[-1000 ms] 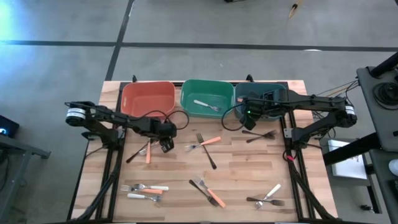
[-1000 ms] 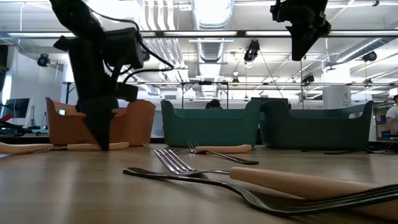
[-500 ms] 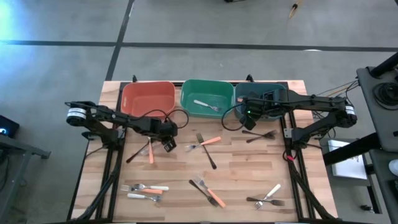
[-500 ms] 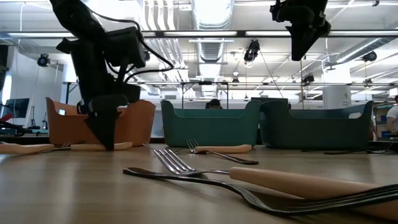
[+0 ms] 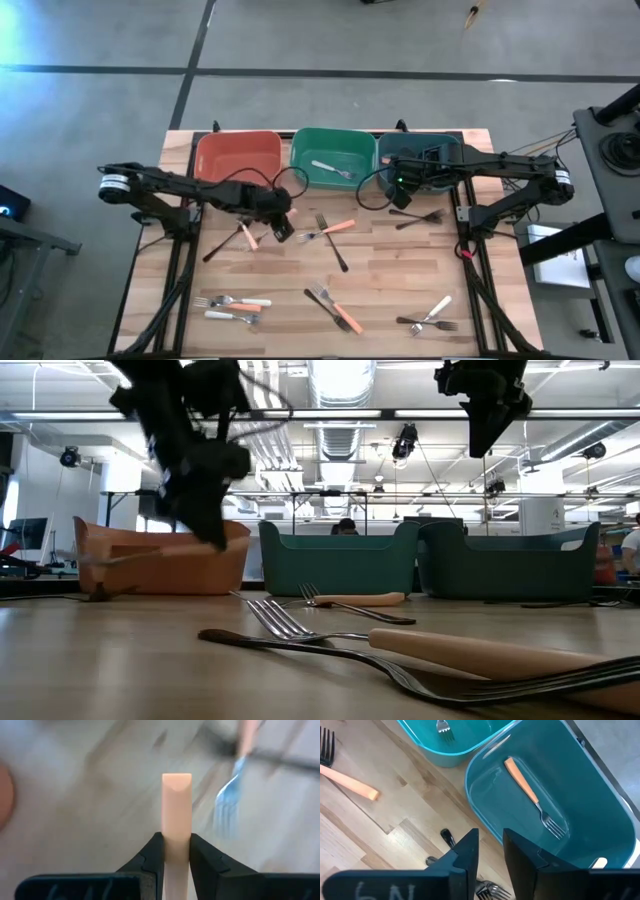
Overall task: Sort silverware by color (type)
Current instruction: Put the light orange fork into the blue bin
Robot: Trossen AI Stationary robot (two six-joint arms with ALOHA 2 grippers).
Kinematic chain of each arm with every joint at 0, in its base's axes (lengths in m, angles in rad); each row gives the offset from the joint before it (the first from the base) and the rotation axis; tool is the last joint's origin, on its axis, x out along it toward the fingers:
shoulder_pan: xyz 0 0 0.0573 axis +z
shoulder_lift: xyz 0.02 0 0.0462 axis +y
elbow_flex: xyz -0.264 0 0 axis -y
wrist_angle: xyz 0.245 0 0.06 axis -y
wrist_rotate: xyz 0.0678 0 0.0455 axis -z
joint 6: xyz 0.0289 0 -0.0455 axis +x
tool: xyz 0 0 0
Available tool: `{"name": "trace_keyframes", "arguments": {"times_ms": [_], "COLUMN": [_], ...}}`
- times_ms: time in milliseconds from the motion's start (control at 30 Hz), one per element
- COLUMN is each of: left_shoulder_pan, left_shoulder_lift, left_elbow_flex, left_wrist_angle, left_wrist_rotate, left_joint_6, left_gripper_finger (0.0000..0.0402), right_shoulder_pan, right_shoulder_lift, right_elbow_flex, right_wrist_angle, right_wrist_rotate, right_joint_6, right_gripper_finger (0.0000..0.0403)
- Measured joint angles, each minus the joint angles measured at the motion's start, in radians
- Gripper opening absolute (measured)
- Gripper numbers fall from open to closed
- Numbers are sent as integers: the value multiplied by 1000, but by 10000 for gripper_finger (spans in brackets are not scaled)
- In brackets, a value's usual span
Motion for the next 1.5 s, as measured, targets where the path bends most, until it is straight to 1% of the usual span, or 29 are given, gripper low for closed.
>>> {"name": "trace_keyframes", "arguments": {"times_ms": [200,367,533,633,700,867,967,1100,1200,1267,1367,1500], "left_shoulder_pan": [0,0,0,-1,-1,-1,0,-6,-14,-15,-15,-15], "left_shoulder_lift": [-53,-109,-162,-180,-188,-188,-179,-153,-117,-92,-65,-43], "left_elbow_flex": [57,73,74,74,76,76,76,76,76,76,76,76], "left_wrist_angle": [7,80,219,332,397,495,531,548,598,641,697,759], "left_wrist_rotate": [-57,-106,-142,-200,-259,-450,-531,-537,-532,-528,-527,-524], "left_joint_6": [16,18,3,12,25,2,-26,-56,-67,-71,-71,-71], "left_gripper_finger": [50,50,50,50,50,50,50,50,50,50,50,50], "right_shoulder_pan": [0,0,0,6,14,34,35,28,27,26,26,16], "right_shoulder_lift": [0,0,0,0,0,0,0,0,0,3,5,8], "right_elbow_flex": [0,0,0,0,0,0,0,0,0,0,0,0], "right_wrist_angle": [0,1,25,129,230,510,637,773,897,966,1004,1003], "right_wrist_rotate": [0,0,0,1,0,0,0,0,-3,-33,-63,-63], "right_joint_6": [-6,-7,0,-2,-26,-89,-105,-105,-105,-105,-105,-75], "right_gripper_finger": [79,84,78,75,75,81,86,97,108,116,131,154]}}
